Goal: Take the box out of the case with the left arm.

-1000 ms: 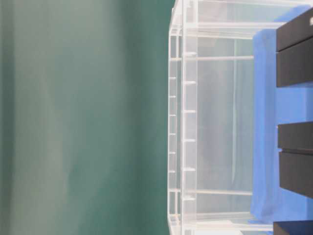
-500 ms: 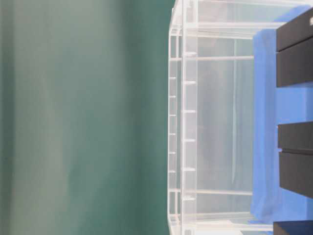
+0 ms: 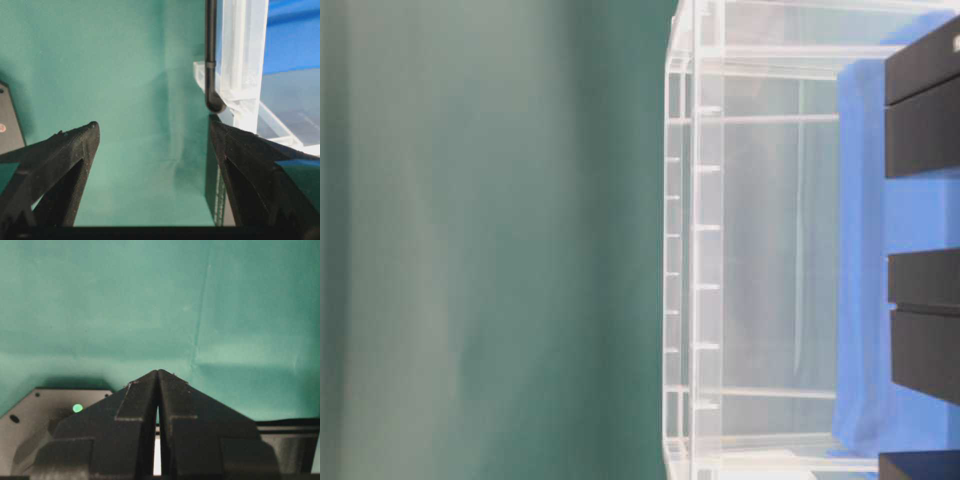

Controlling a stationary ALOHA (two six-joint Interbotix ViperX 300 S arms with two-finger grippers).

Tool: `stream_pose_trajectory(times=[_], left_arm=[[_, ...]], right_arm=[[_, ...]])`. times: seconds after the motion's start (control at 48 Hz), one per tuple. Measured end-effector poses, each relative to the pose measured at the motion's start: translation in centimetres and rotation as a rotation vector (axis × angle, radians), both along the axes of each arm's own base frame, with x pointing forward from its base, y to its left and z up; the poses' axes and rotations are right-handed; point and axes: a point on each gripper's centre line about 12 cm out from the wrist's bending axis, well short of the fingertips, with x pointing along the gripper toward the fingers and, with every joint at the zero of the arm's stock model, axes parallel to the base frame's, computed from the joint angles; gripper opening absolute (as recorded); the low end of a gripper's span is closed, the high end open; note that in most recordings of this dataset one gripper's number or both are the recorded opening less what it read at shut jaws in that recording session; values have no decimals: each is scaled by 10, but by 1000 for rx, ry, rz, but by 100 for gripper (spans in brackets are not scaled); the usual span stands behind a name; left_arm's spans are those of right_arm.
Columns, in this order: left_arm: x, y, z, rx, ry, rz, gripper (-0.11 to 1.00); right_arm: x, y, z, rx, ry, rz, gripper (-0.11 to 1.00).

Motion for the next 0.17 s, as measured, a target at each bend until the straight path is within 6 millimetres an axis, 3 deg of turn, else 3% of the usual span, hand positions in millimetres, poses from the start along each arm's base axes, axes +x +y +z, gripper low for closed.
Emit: stream_pose_trajectory(times=[0.167], left_arm=[[0, 0, 1, 2, -4, 0, 86]], right_arm=[[0, 0, 0, 0, 2, 0, 0]])
